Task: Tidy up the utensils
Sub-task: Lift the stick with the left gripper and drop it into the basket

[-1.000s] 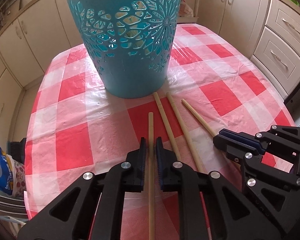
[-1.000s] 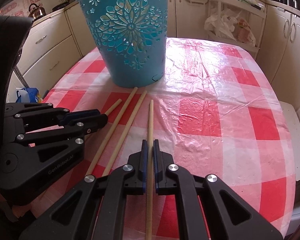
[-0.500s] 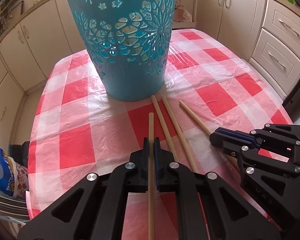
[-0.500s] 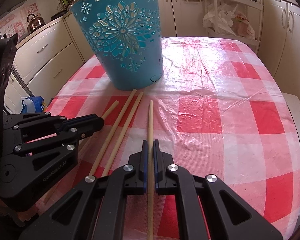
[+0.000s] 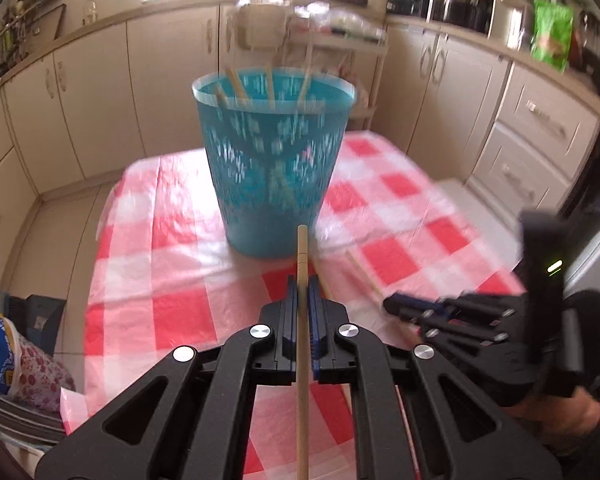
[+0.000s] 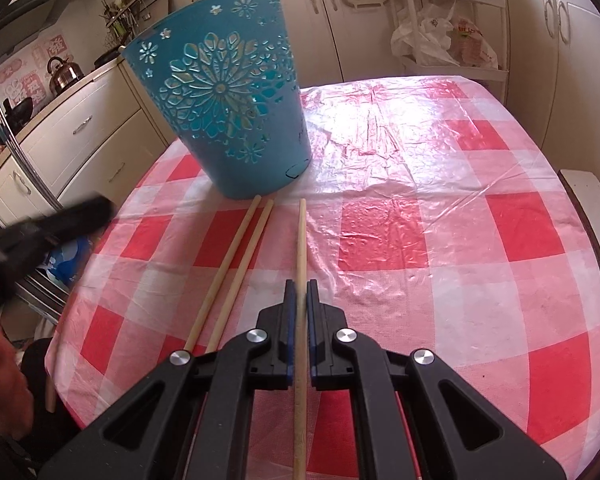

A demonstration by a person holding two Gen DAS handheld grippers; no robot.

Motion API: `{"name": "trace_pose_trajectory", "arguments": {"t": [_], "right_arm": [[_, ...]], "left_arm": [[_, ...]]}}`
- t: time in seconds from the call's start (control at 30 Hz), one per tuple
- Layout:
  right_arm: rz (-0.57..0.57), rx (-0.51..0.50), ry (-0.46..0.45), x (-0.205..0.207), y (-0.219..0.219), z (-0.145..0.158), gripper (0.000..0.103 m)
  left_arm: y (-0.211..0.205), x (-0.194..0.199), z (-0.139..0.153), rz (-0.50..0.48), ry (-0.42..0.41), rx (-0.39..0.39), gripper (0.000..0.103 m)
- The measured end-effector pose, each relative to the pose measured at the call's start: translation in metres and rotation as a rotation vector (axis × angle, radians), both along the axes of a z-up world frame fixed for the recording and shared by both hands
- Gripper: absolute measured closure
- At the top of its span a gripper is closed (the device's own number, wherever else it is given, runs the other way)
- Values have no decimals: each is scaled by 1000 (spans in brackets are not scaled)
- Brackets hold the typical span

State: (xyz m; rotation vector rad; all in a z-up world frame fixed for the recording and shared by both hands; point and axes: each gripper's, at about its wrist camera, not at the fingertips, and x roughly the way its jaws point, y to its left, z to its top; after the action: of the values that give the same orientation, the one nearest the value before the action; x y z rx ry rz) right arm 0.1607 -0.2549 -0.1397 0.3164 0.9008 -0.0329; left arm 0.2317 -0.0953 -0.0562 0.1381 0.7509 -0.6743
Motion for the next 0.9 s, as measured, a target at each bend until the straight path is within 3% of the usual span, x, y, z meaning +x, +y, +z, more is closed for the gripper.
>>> {"name": "trace_pose_trajectory", "arguments": {"t": [0.27,0.5,0.7,0.9], "right_arm": [[0,10,13,2,-1,-2,97],[0,31,23,3,-4,-5,97],[3,51,23,4,-7,-6,97],[2,70,22,3,-9,-7,97]], "left_arm": [[17,20,95,47,-163,-226,98],[-9,64,134,128,-271,-346,98],[-32,104,143,284,-393,-445,98],[-43,124,108,383,-349,-435,98]]}}
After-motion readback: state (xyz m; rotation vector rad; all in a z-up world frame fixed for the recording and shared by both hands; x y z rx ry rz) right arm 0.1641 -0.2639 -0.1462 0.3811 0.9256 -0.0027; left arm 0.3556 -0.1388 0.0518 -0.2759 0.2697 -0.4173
